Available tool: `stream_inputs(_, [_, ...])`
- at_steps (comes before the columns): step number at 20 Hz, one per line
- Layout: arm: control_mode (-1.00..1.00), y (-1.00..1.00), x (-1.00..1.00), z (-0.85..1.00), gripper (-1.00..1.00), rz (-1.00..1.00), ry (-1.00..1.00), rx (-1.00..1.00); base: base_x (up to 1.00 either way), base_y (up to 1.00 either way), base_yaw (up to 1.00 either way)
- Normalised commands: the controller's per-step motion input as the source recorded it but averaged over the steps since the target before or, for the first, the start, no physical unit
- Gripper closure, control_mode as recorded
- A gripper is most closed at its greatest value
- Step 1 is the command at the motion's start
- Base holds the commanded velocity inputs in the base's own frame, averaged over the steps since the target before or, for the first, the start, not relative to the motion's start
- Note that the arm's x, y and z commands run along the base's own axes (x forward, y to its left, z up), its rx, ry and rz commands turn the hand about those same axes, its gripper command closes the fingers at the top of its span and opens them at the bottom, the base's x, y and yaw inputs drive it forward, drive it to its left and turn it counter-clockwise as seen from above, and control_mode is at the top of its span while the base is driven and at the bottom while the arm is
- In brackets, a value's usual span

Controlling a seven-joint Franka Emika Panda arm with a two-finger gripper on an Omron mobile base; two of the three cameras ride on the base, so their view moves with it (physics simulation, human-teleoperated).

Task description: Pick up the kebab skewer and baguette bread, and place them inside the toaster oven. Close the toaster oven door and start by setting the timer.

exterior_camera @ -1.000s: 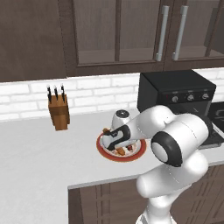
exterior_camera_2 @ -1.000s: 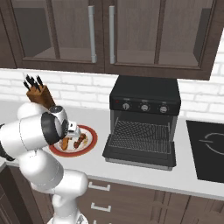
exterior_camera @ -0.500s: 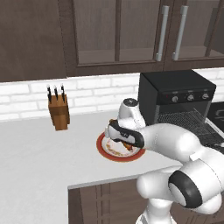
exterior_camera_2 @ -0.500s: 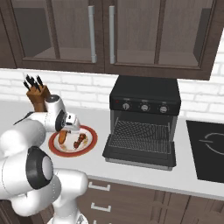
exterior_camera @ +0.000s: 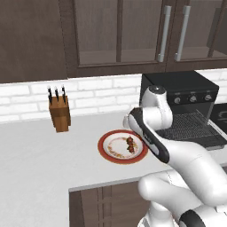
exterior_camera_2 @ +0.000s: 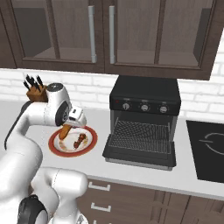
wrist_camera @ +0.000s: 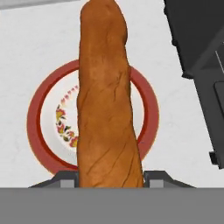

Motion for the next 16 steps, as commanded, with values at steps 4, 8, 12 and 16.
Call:
stream_inputs(4, [-1.00,-0.76,-0.74,0.59,1.00,-0.34,0.00,0.12,0.00,0.00,0.00])
stream_inputs(8, [-1.00,-0.84,-0.64,0.36,1.00,-0.44,0.00,0.15,0.00,0.00,0.00])
stream_inputs(12, [-1.00,-0.90,-0.48,0.33,1.00,-0.44,0.00,0.16,0.00,0.00,0.00])
stream_inputs(16, [-1.00,-0.91,-0.22,0.29,1.00,-0.41,-0.06,0.16,0.00,0.00,0.00])
